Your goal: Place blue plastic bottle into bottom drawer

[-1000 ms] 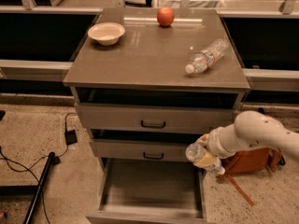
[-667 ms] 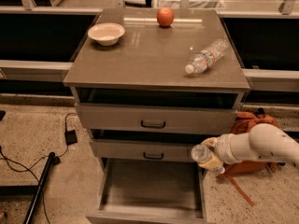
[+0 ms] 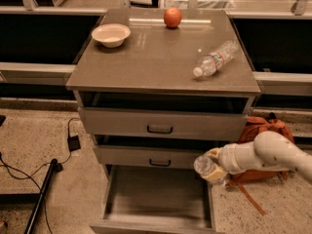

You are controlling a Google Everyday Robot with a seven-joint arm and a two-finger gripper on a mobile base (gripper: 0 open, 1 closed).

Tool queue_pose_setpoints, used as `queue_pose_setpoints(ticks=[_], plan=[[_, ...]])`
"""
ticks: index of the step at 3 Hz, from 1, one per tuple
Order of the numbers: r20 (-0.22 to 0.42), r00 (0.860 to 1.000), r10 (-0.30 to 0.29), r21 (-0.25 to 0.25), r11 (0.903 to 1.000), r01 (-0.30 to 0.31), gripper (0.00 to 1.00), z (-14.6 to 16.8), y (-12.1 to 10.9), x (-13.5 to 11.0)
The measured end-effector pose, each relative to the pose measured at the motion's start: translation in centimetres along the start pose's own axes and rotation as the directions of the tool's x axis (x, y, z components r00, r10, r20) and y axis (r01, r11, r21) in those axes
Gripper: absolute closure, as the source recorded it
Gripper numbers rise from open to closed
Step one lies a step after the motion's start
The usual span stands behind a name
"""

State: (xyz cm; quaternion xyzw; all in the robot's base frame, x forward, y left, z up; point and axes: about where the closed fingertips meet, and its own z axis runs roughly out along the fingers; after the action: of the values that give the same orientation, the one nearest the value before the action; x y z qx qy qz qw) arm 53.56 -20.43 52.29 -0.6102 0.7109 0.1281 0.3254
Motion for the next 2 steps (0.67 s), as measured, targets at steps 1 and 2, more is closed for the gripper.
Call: queue_pose_setpoints(ticks=[1, 2], plan=[[0.079, 0.995, 0.058, -0.121, 0.9915, -0.048, 1.0, 7.0, 4.2, 0.8], [0.087, 0.99, 0.112, -0.178, 0.9795, -0.095, 1.0, 11.9, 7.2, 3.0]])
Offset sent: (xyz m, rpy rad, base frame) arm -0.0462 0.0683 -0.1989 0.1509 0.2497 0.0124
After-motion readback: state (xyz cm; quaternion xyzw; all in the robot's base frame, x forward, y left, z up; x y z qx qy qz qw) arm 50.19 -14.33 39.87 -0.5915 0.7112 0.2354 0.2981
